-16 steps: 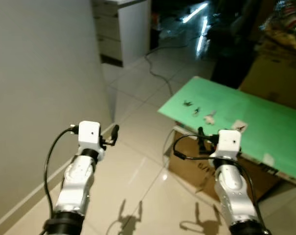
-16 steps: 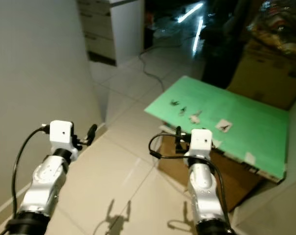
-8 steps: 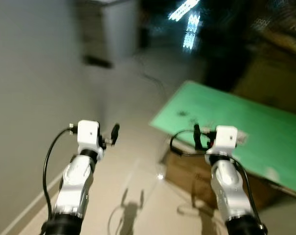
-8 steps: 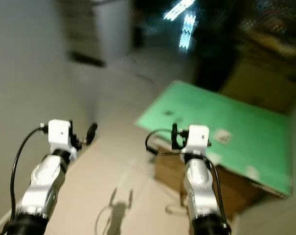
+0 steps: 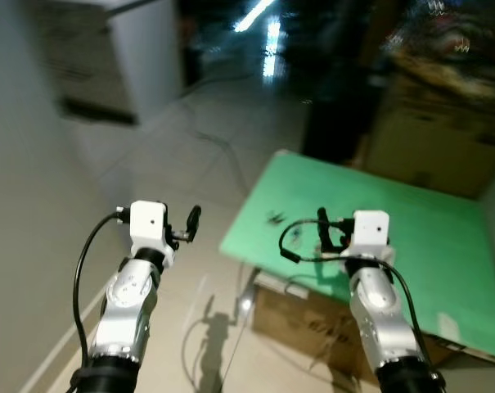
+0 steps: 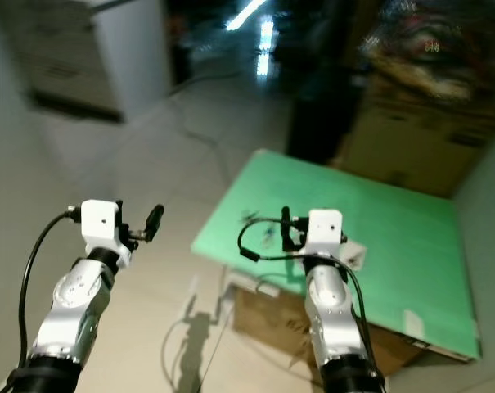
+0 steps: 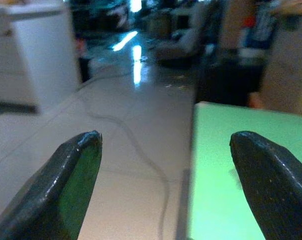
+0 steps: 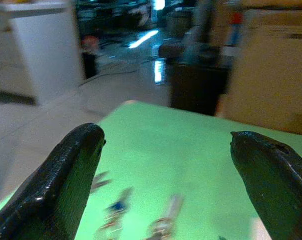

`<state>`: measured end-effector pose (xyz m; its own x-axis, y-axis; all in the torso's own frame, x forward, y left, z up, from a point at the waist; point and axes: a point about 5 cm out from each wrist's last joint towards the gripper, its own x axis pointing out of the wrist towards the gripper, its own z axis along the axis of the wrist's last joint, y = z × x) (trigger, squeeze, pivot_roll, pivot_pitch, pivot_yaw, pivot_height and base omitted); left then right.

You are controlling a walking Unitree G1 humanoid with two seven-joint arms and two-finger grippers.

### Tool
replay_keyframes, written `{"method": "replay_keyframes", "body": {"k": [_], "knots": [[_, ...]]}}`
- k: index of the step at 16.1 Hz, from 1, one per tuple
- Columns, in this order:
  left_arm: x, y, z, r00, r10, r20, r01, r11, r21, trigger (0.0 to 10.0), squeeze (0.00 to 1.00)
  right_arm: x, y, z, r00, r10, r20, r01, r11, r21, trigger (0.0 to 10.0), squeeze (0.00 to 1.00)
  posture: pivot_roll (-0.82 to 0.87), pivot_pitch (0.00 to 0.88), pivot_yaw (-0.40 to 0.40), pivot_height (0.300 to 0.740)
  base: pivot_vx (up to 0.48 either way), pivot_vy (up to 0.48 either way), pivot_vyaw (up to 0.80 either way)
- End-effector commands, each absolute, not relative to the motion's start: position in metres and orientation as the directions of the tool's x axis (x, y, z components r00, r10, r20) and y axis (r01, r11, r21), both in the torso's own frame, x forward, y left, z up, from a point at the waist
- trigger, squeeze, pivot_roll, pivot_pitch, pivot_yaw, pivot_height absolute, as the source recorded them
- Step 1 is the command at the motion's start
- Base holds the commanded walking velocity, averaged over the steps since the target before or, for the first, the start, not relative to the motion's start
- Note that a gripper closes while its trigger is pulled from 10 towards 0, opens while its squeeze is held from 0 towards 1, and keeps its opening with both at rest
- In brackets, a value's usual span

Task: Hang keys on a hook

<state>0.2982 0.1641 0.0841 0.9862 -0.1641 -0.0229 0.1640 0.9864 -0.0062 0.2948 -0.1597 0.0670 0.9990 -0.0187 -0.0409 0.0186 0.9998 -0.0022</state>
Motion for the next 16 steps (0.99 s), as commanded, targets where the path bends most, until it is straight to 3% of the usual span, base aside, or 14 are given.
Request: {"method": "replay_keyframes", "body": {"k": [1, 4, 8, 9, 11, 12, 16], "knots": [[0.299, 0.154, 0.086, 0.980, -0.198, -0.012, 0.198, 0.980, -0.017, 10.0, 0.00, 0.293, -0.172, 0.066, 0.997, -0.062, -0.038, 0.062, 0.998, -0.011, 10.0, 0.00, -0.02, 0.000, -0.003, 0.740, 0.480, 0.000, 0.00], [0.299, 0.156, 0.086, 0.982, -0.189, -0.014, 0.189, 0.982, -0.015, 10.0, 0.00, 0.294, -0.173, 0.066, 0.996, -0.068, -0.049, 0.068, 0.998, -0.016, 10.0, 0.00, -0.01, 0.000, 0.000, 0.740, 0.480, 0.000, 0.00], [0.301, 0.161, 0.086, 0.975, -0.219, -0.034, 0.219, 0.976, 0.004, 10.0, 0.00, 0.304, -0.165, 0.066, 0.996, -0.033, -0.087, 0.036, 0.999, 0.034, 10.0, 0.00, -0.01, 0.000, 0.004, 0.740, 0.000, 0.000, 0.00], [0.306, 0.155, 0.095, 0.934, -0.356, -0.033, 0.357, 0.932, 0.062, 10.0, 0.00, 0.307, -0.164, 0.057, 0.987, -0.043, -0.154, 0.054, 0.996, 0.065, 10.0, 0.00, -0.01, 0.000, 0.004, 0.740, 0.000, 0.000, 0.00], [0.309, 0.150, 0.106, 0.879, -0.474, -0.046, 0.476, 0.875, 0.086, 10.0, 0.00, 0.308, -0.165, 0.046, 0.973, -0.057, -0.226, 0.080, 0.992, 0.095, 10.0, 0.00, 0.01, 0.000, 0.004, 0.740, 0.000, 0.000, 0.00], [0.310, 0.147, 0.113, 0.819, -0.569, -0.073, 0.573, 0.814, 0.097, 10.0, 0.00, 0.302, -0.161, 0.024, 0.932, -0.032, -0.362, 0.089, 0.986, 0.144, 10.0, 0.00, 0.01, 0.000, 0.006, 0.740, 0.000, 0.000, 0.00], [0.307, 0.147, 0.117, 0.741, -0.664, -0.104, 0.671, 0.738, 0.073, 10.0, 0.00, 0.277, -0.163, -0.014, 0.843, -0.001, -0.538, 0.077, 0.990, 0.120, 10.0, 0.00, 0.01, 0.000, -0.001, 0.740, 0.000, 0.000, 0.00]]}}
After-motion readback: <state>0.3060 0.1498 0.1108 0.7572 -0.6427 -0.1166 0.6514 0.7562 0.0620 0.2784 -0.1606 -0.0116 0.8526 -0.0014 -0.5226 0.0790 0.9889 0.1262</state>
